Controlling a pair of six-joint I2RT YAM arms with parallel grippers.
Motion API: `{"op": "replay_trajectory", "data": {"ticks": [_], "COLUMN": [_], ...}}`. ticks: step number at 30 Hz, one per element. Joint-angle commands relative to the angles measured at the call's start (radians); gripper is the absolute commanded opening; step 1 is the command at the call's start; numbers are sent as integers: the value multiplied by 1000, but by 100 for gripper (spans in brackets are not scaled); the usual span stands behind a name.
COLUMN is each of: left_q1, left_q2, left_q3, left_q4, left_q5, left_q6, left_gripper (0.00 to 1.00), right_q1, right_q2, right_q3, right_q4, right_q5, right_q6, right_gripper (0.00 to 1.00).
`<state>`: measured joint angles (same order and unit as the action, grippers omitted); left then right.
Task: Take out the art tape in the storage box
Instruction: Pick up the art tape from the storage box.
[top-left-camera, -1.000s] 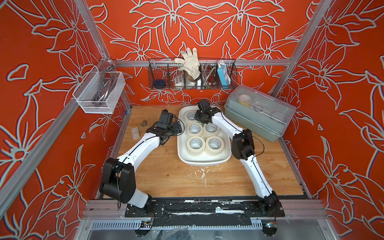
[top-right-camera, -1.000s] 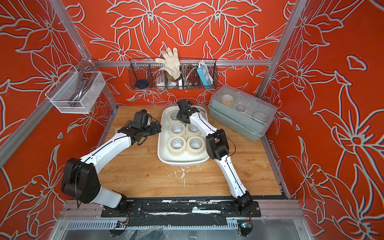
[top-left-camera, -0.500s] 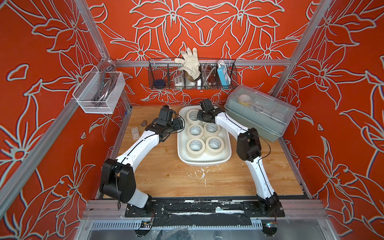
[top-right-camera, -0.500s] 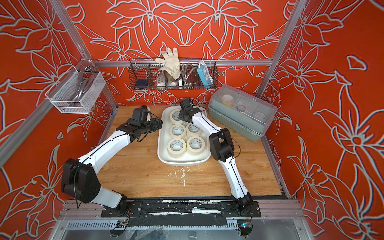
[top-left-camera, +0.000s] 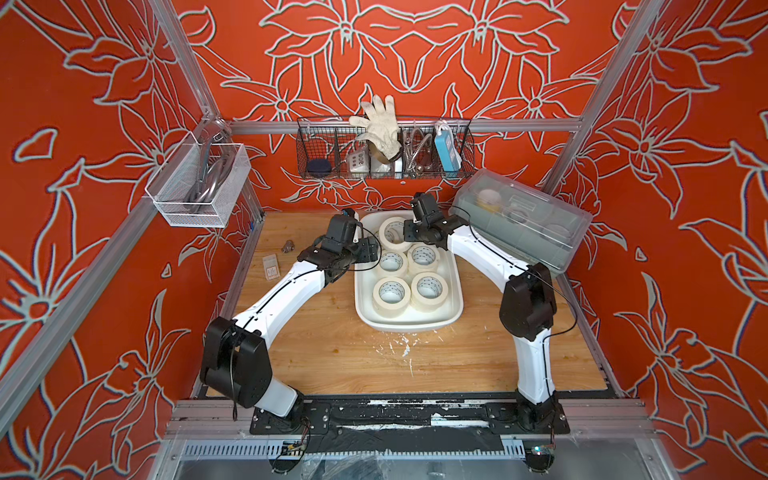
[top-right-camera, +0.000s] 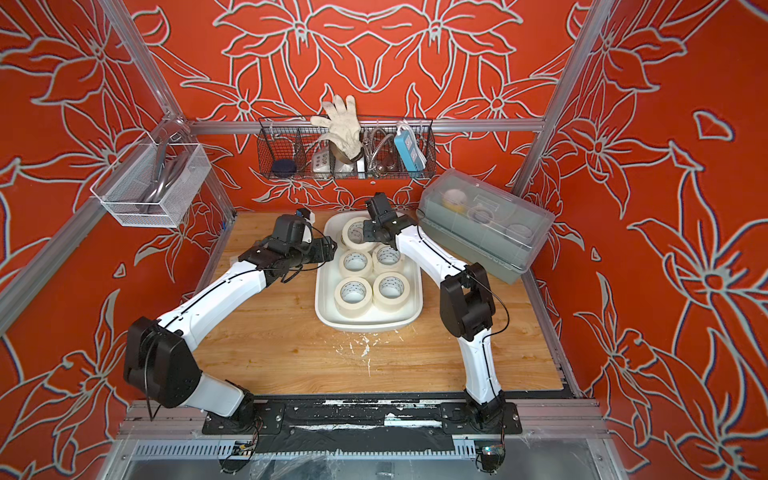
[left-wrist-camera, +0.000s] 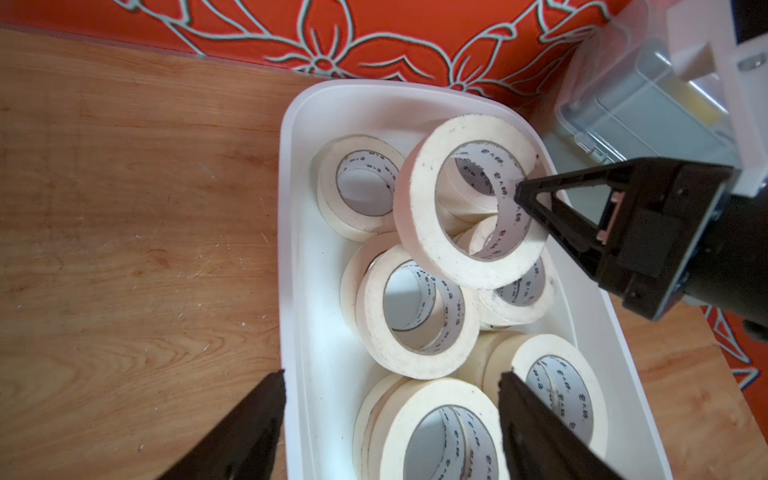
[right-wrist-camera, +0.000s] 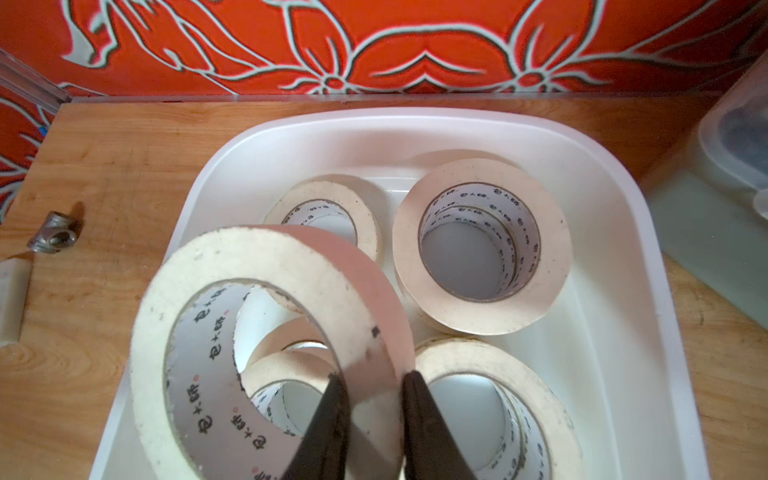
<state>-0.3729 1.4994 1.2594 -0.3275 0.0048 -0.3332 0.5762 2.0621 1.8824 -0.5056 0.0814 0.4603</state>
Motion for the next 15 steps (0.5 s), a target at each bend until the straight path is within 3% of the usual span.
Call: {"op": "replay_trajectory", "data": {"ticks": [1, 15], "left_q1": [-25, -112], "left_q2": [2, 189], "left_q3": [42, 170], "left_q4": [-14, -59], "left_q5": [17, 46], "left_q6": [51, 85], "left_gripper": [79, 75], "right_q1": [5, 9], "right_q2": [-84, -290], "right_q3": [-44, -330], "right_q4": [-14, 26], "right_q5": [1, -84], "right_q6": [-74, -35], "right_gripper": [5, 4]}}
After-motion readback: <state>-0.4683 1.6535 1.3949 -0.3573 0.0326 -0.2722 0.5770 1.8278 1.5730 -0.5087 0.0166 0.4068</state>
